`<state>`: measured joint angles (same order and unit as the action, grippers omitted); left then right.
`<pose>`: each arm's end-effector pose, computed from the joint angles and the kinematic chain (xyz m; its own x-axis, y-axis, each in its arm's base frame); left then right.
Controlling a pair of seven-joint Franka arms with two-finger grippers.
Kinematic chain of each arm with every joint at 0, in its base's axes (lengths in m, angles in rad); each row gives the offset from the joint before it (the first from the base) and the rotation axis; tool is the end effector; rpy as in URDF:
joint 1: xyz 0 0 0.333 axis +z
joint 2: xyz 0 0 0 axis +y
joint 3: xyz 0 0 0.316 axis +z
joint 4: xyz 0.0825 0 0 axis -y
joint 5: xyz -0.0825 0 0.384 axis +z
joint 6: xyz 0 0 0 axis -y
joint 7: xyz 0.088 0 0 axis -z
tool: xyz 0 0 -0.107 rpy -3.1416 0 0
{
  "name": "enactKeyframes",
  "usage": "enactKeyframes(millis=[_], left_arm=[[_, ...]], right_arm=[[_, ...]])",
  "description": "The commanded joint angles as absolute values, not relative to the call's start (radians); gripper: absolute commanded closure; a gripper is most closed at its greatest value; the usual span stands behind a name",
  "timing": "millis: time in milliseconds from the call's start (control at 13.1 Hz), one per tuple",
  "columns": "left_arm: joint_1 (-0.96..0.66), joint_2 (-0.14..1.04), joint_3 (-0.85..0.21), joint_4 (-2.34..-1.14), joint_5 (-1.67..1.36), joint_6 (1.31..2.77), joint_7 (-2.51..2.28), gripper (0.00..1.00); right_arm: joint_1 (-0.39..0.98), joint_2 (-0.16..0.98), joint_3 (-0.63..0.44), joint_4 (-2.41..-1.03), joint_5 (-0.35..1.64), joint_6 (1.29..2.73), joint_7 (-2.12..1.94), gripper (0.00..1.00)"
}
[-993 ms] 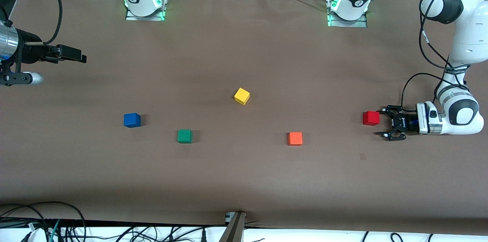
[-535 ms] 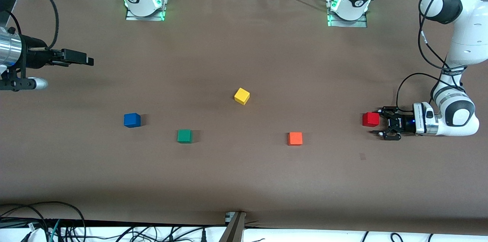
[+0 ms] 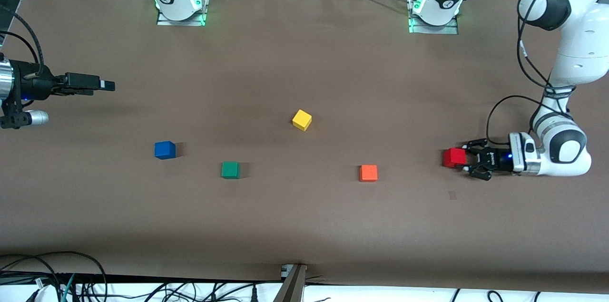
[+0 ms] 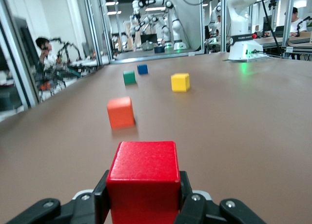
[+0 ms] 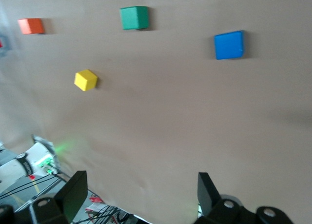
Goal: Pass red block to right arm, stack on blue
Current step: 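Close the left gripper on the red cube, then lift the red cube with the left gripper while the right gripper approaches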
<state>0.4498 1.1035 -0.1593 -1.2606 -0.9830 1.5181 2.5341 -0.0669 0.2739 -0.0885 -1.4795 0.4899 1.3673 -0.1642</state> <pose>0.6624 0.1265 0.1029 -0.1549 -0.2180 0.9636 -0.9849 0.1109 -0.1332 0.6036 -0.0299 0.5074 0.9567 0.0875 -0.2775 -0.0638 -0.8674 -0.4936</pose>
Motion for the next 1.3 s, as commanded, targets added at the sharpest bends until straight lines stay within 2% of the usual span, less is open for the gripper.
enactKeyframes(millis=[0,229,382,611,1070,1223], left_arm=[[0.368,1.028,-0.152,-1.275,-1.04,1.529,2.492,1.0],[0.296,0.999,-0.211,-1.275,-1.173,1.532,2.366,1.0],[0.25,0.98,-0.27,-1.287,-1.242,1.6,2.274,1.0],[0.195,0.98,-0.405,-1.301,-1.34,1.846,2.244,1.0],[-0.053,0.976,-0.477,-1.267,-1.546,2.231,2.122,1.0],[-0.164,0.982,-0.492,-1.197,-1.61,2.394,2.039,1.0]], right_arm=[[-0.101,0.305,-0.081,-1.482,0.581,1.356,-0.234,0.0],[-0.127,0.343,-0.081,-1.483,0.669,1.327,-0.284,0.0],[-0.141,0.397,-0.081,-1.483,0.736,1.327,-0.323,0.0],[-0.141,0.486,-0.08,-1.483,0.874,1.327,-0.388,0.0],[-0.065,0.59,-0.071,-1.483,1.132,1.382,-0.387,0.0],[-0.011,0.61,-0.071,-1.482,1.173,1.465,-0.387,0.0]])
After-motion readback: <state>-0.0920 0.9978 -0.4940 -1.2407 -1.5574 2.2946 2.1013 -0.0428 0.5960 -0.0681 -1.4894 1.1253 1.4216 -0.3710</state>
